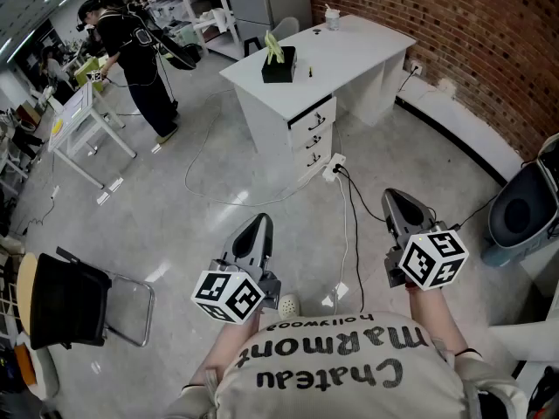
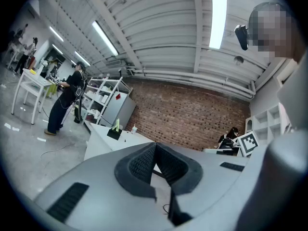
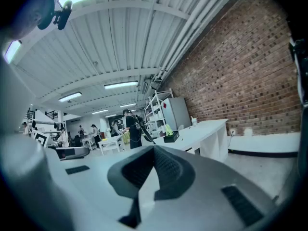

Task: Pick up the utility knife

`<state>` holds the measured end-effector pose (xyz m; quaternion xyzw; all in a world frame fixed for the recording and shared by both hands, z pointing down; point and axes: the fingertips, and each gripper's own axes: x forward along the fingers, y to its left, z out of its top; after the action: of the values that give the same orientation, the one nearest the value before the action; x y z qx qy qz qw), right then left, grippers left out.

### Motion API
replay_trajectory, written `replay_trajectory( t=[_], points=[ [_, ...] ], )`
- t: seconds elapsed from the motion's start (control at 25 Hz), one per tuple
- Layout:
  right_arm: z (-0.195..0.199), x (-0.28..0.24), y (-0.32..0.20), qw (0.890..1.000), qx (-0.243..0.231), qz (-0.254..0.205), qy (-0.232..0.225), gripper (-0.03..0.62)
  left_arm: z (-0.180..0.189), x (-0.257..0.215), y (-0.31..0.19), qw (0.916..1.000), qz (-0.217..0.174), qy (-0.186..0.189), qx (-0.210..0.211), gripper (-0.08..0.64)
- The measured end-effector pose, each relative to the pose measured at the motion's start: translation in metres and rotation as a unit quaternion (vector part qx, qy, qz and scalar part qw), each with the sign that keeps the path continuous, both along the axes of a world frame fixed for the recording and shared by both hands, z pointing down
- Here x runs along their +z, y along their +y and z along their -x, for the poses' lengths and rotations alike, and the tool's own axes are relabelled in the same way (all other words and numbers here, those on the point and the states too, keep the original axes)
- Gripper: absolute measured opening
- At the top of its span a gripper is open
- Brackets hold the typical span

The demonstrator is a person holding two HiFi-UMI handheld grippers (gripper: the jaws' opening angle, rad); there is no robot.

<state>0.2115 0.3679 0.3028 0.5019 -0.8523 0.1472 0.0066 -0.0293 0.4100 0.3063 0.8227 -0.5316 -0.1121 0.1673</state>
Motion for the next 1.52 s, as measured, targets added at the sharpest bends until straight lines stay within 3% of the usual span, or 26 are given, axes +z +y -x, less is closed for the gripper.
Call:
replay_trajectory(
  t=[0.44,0.64,0.8,1.04,1.52],
  points=[
    [0.095,-0.009,-0.069,0.998,0.044,-0.012,-0.032,0.003,0.096,-0.020,-0.087,0.9985,-0.011,-0.019,0.050,0.002],
    [0.119,0.018,-0.071,0.995,0.067,0.026,-0.070,0.003,0.123,-0.002,-0.106,0.9973,0.004,-0.025,0.069,0.000],
    [0.121,0.041,-0.078,0.991,0.079,0.066,-0.090,0.003,0.137,0.015,-0.120,0.9975,0.022,-0.013,0.066,0.000],
    [0.121,0.047,-0.092,0.991,0.086,0.080,-0.071,0.003,0.138,0.027,-0.136,0.9967,0.034,0.008,0.074,0.002],
    [0.144,0.035,-0.195,0.994,0.035,0.065,-0.076,0.003,0.156,0.012,-0.207,0.9995,0.015,0.006,0.026,0.000]
  ],
)
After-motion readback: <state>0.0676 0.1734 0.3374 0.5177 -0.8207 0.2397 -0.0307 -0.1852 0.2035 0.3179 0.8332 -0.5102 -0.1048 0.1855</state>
